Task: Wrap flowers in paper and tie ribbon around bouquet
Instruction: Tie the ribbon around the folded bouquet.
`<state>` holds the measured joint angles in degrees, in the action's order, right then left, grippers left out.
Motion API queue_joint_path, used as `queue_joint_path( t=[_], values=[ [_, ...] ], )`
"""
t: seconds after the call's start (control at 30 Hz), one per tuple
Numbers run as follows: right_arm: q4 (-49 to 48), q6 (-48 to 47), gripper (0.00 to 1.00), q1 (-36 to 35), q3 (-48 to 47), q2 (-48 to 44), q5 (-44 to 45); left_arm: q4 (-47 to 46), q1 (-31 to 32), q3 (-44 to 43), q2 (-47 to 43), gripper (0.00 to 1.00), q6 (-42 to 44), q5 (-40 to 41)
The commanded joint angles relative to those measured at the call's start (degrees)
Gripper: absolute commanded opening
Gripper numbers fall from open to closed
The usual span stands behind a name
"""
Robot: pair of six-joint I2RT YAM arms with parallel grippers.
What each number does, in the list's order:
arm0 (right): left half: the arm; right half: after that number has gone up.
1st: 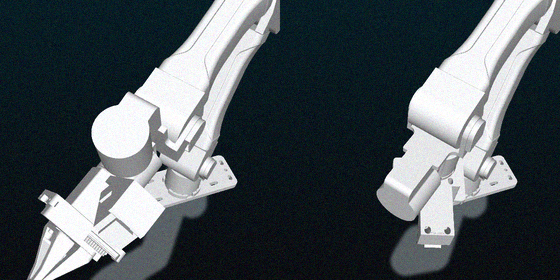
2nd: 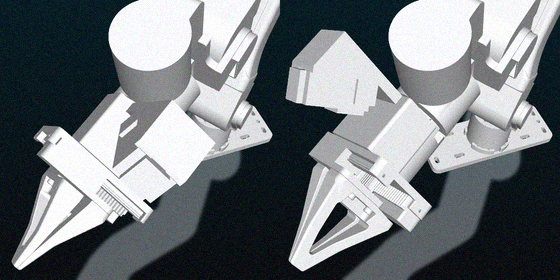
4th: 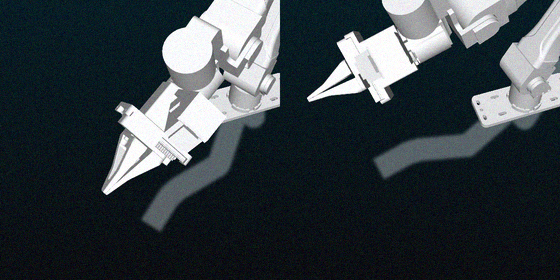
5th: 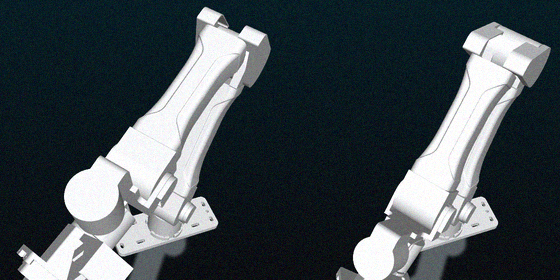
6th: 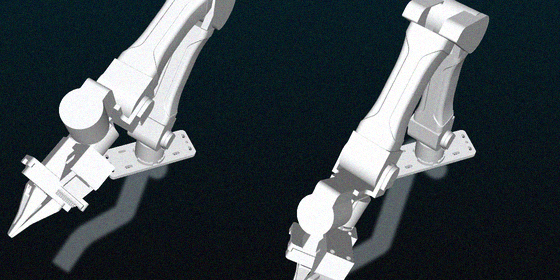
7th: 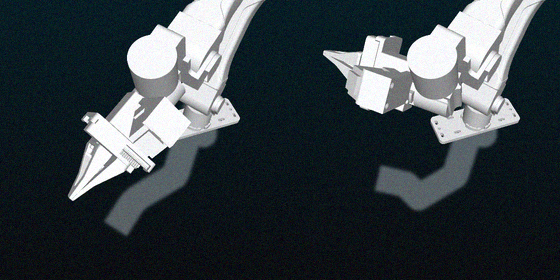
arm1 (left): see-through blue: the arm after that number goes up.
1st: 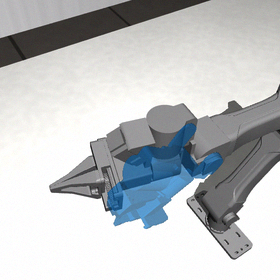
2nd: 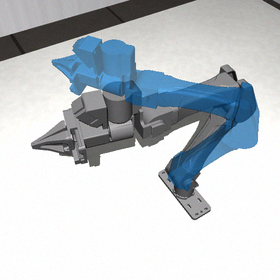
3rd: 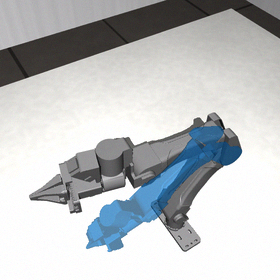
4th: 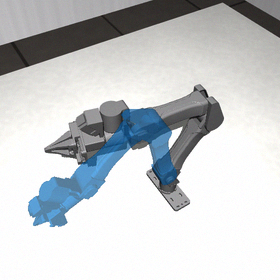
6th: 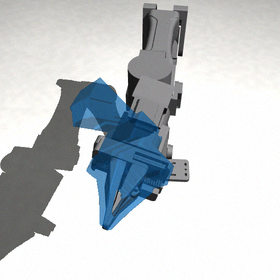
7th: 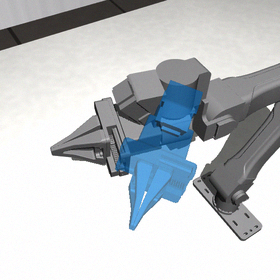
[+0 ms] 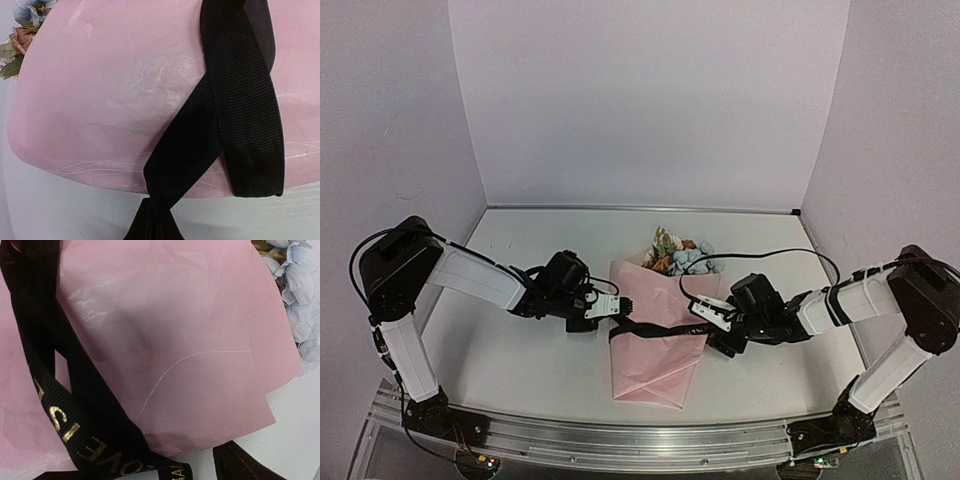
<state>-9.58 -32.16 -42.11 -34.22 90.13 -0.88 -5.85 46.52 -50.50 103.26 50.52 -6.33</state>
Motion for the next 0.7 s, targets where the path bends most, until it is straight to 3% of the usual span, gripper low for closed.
queue_joint_path(
  t=[0.0,0.2,0.67],
  values=[
    [1.8,-0.9,0.77,0.3,0.2,-1.0,0.5,0.4,0.1,-1.0,-0.9,0.02,-0.7,-0.1],
    [1.7,-1.4,0.60,0.5,-0.2,-0.7,1.4,0.7,0.1,-1.2,-0.9,0.01,-0.6,0.1],
    [1.5,2.1,0.32,0.8,0.1,-1.7,2.6,1.1,0.1,-2.0,-0.5,0.00,-1.2,0.1]
  ],
)
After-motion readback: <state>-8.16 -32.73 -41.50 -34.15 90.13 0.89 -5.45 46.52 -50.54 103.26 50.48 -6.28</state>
